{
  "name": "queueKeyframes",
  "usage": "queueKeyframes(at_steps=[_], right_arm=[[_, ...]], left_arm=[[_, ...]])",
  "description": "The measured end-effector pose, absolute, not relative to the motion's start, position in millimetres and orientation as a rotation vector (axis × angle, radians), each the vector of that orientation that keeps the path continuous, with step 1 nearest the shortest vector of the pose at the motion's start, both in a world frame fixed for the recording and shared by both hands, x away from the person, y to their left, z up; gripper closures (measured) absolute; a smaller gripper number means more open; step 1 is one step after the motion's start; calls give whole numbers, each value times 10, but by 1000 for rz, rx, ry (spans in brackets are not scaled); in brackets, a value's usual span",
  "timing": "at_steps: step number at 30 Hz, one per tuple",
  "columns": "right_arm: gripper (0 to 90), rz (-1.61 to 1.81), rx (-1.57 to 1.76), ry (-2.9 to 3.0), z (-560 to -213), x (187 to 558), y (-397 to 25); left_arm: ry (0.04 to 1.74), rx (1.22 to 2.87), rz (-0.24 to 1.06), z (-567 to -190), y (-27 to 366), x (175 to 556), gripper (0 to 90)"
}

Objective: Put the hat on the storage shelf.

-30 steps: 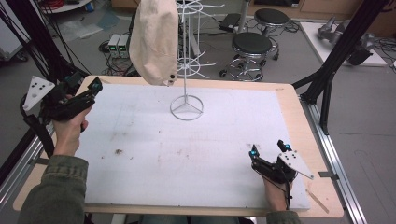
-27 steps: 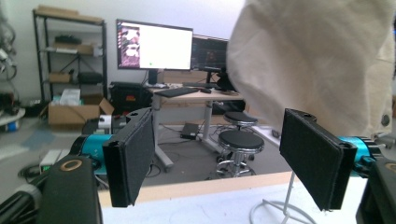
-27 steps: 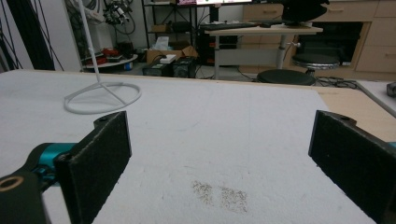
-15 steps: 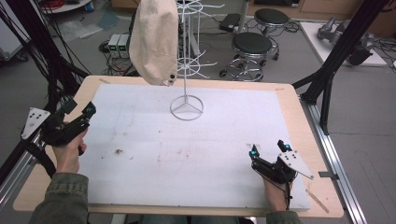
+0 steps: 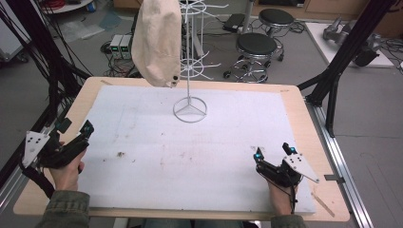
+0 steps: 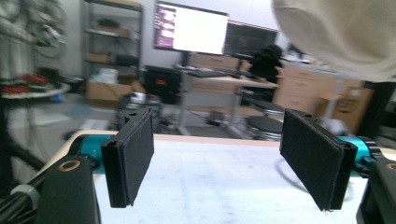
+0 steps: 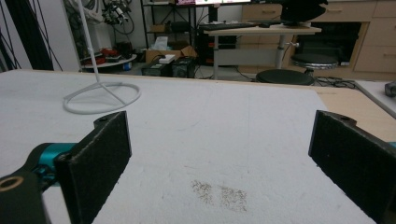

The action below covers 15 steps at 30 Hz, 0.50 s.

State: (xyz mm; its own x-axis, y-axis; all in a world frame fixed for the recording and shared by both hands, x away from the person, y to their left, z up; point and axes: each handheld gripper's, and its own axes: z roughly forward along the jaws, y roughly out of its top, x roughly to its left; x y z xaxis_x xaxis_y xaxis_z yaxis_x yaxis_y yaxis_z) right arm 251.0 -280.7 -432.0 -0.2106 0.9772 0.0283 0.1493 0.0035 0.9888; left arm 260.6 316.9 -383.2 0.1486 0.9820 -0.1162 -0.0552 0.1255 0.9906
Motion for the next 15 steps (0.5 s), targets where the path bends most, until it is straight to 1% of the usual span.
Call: queueKeyframes(at_steps=[10, 13, 15], right_arm=[[48, 1299, 1236, 1470, -4321, 2495, -2809], [48, 1300, 1244, 1469, -4325, 2497, -2817], [48, 1295, 1239, 1468, -4329, 2499, -2827]], left_arm=[[1220, 1103, 1135, -4109, 3238, 2519, 255], [1225, 1097, 1130, -4139, 3268, 2488, 255], [1217, 1096, 1099, -4157, 3299, 2475, 255]])
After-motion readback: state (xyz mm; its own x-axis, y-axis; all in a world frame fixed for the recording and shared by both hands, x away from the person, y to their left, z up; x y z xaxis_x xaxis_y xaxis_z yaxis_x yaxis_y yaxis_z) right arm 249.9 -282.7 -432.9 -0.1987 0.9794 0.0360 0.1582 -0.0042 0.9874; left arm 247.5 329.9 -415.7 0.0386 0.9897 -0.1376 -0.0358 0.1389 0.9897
